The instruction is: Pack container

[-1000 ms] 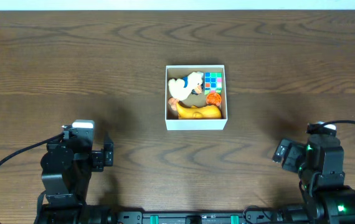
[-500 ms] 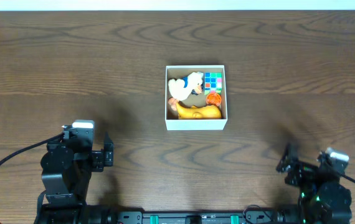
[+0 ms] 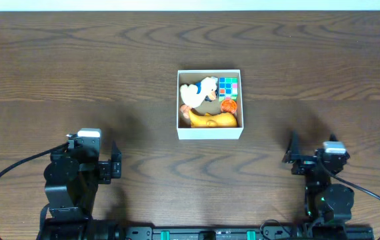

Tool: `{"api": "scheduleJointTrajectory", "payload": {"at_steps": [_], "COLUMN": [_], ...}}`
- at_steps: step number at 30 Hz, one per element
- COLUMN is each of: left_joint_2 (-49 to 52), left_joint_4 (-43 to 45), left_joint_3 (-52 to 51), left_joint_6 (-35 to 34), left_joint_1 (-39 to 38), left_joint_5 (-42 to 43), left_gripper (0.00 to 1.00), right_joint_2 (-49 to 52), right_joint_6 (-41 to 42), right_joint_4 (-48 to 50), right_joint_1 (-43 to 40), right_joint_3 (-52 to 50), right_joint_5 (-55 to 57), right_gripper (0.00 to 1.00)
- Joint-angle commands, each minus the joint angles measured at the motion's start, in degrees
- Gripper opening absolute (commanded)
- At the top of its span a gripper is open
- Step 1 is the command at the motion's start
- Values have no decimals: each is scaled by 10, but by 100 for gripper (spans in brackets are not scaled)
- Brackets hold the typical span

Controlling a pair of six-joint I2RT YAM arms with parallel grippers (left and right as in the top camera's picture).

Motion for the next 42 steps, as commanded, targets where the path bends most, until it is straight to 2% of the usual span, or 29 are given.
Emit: {"api": "scheduleJointTrajectory", "payload": {"at_steps": [1,4,35,38,42], "left_joint_2": [-1,-1,-2,-2,-31], "left_joint_4": [0,0,-1,-8,-66], "left_joint_3": [-2,-2,-2,-2,-2], "left_joint_6": [8,8,8,8,0], "left_joint_1": [-2,-2,-1,-2,-9], "left_joint_5": [1,1,-5,-5,5], "left_gripper": [98,98,98,98,98], "right_joint_2": [-7,-7,-7,-7,-6], "right_joint_6": [-43,-24,-24,-24,-24], "right_joint_4": [3,6,6,6,6], "right_joint_1": [2,9,9,9,9], "right_joint_3": [-7,-7,-7,-7,-7], "right_joint_5": [-33,-47,-46,-46,-46], "right_gripper": [99,99,99,99,99]}}
